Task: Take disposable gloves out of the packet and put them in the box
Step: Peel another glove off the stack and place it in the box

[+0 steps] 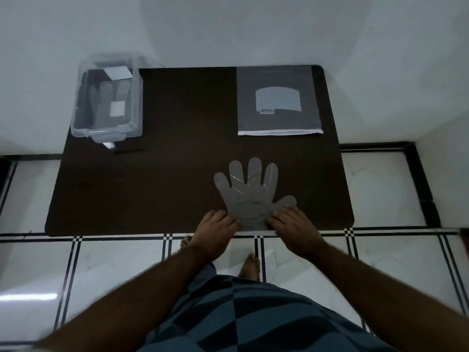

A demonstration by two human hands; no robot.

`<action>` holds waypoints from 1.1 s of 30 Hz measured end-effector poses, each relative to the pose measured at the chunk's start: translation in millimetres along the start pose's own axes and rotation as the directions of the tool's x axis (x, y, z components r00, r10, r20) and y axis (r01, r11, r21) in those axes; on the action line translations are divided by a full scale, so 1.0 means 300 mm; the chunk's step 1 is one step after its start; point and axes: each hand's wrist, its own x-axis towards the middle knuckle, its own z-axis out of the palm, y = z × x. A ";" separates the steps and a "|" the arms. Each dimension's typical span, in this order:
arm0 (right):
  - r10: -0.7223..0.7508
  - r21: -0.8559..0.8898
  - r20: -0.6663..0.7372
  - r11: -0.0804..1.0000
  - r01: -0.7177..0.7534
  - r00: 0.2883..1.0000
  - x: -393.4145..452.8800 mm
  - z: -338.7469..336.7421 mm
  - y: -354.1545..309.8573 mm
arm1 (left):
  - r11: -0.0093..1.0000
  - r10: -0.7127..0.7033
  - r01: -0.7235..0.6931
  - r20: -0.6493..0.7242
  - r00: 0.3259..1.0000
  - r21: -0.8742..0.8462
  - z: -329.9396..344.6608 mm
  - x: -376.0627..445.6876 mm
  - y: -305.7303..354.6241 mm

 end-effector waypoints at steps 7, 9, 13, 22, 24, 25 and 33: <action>-0.116 -0.007 -0.160 0.993 0.117 0.980 0.010 -0.006 0.019 | 0.991 0.030 -0.057 -0.222 0.975 -0.117 0.026 0.000 -0.031; -0.070 0.115 -0.238 0.988 0.100 0.969 0.041 -0.042 0.006 | 0.959 -0.068 -0.023 -0.311 0.948 -0.282 -0.010 0.002 -0.039; 0.103 0.441 -0.310 0.896 0.047 0.945 0.163 -0.193 -0.033 | 0.711 -0.414 0.157 -0.228 0.881 -0.685 -0.155 -0.005 -0.069; 0.303 0.811 -0.194 0.584 -0.021 0.933 0.601 -0.560 -0.172 | 0.234 -0.749 0.002 -0.179 0.638 -0.972 -0.527 -0.034 -0.356; 0.300 0.844 -0.170 0.536 -0.019 0.939 0.734 -0.636 -0.215 | 0.232 -0.756 0.019 -0.167 0.633 -0.973 -0.598 -0.057 -0.492; 0.305 0.856 -0.151 0.515 -0.029 0.940 0.806 -0.673 -0.241 | 0.245 -0.750 0.036 -0.166 0.640 -0.969 -0.631 -0.067 -0.569; 0.323 0.902 -0.050 0.420 -0.096 0.945 1.407 -0.974 -0.489 | 0.330 -0.803 0.092 -0.228 0.551 -0.939 -0.901 -0.108 -1.176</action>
